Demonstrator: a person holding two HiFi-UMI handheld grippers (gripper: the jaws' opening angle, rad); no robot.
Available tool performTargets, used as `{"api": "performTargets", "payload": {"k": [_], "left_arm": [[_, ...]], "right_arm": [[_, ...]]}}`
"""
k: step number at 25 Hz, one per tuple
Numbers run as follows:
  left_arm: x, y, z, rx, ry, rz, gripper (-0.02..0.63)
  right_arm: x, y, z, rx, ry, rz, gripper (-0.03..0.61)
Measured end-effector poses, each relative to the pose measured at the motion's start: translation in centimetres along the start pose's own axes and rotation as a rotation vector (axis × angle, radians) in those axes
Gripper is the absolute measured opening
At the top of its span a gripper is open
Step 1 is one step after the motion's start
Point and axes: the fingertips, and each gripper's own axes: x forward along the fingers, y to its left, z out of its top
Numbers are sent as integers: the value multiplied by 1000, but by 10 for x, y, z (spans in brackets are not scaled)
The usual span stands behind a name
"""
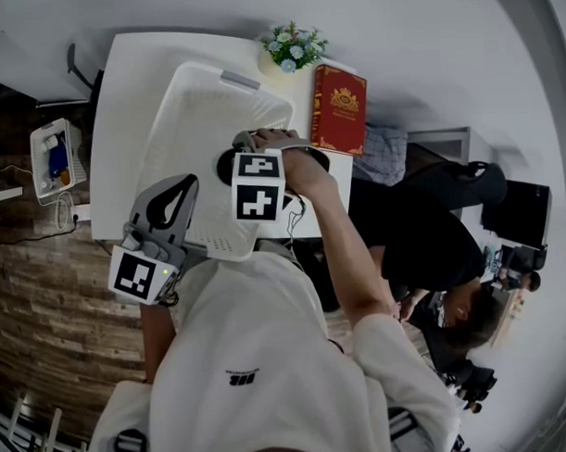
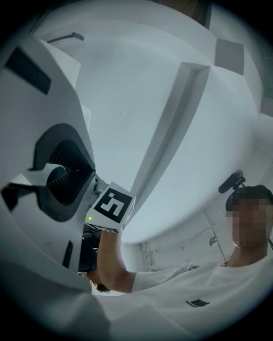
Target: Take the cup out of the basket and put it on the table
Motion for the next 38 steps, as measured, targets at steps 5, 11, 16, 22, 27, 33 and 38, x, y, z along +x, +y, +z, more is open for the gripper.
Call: {"api": "performTargets", "payload": {"k": [5,11,16,22,27,33,38], "left_arm": [[8,-9,-1,7,2,-10,11],[14,-20,1,25,1,-21,11],[17,-24,1,31,6,-27,11],[19,-29,1,39,10,-36,11],[22,-33,2,45,11,-49,11],[25,-38,4,65,10,-78,11],[28,-42,4,84,8,-104,11]], "right_arm": [[-14,4,-7,1,-28,-10,376],[-32,11,-10,-3,-71,-26,376],[-46,13,-10,-10,-103,-42,376],[-64,14,-8,-15,-134,-69,374],[-78,15,-9,-14,-153,-95,373],[-92,18,-11,-6,-165,-121,371],[-100,22,-16,8,-165,-135,370]]}}
